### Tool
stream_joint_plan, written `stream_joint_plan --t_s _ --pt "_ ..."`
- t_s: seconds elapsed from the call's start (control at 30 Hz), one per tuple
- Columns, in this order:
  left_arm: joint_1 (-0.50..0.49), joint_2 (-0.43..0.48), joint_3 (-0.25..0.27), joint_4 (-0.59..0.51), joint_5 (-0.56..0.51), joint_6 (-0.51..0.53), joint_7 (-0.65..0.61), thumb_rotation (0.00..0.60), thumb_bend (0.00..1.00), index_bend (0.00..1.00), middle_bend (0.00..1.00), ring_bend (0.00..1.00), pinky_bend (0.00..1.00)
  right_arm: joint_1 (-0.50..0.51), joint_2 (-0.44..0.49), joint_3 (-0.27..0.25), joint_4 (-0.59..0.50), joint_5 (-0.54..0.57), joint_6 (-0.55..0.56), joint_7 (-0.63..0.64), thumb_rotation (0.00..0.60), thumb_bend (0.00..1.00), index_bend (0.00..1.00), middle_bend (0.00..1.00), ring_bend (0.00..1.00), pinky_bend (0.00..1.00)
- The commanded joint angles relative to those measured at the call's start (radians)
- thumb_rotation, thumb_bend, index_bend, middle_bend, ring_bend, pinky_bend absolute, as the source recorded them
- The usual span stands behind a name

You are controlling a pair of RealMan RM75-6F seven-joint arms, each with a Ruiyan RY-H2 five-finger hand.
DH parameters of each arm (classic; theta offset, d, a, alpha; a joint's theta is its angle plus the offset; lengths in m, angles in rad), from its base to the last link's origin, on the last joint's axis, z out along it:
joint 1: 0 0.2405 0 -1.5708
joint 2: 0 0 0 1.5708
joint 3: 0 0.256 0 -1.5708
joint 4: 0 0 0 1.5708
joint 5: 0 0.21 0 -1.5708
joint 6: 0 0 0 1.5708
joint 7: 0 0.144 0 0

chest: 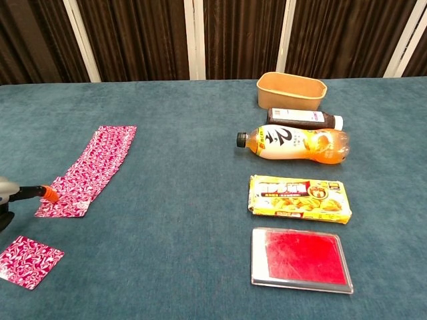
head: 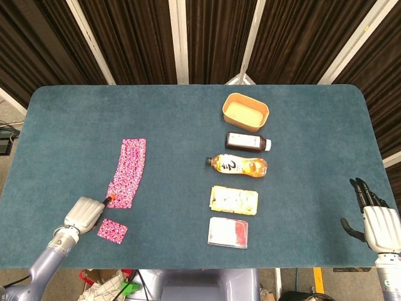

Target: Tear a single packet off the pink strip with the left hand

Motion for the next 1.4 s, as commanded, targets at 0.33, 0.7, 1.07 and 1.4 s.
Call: stream_joint_plan --t_s 0.33,0.7,1.07,1.4 --pt "0.023 0.033 0.018 0.021 -0.025 0.041 0.008 0.600 0.98 0.15 0.88 0.77 0.76 0.001 0.000 -0.002 -0.001 -0.002 -0.003 -0.001 0.600 0.31 0.00 0.09 0.23 0.35" --pt "0.046 0.089 0.034 0.029 -0.042 0.063 -0.013 0.600 0.98 0.15 0.88 0.77 0.76 0.002 -0.002 -0.003 -0.006 -0.001 -0.004 -0.012 0.600 0.31 0.00 0.09 0.23 0.35" --pt "0.077 0.138 0.045 0.061 -0.050 0.078 -0.058 0.600 0.98 0.15 0.88 0.77 0.76 0.002 -0.001 -0.004 -0.009 -0.002 -0.005 -0.013 0.600 0.31 0.00 0.09 0.23 0.35" --pt "0.137 0.221 0.027 0.008 0.233 0.220 -0.340 0.600 0.54 0.15 0.66 0.54 0.63 0.004 -0.003 -0.004 -0.007 0.001 -0.009 -0.017 0.600 0.31 0.00 0.09 0.23 0.35"
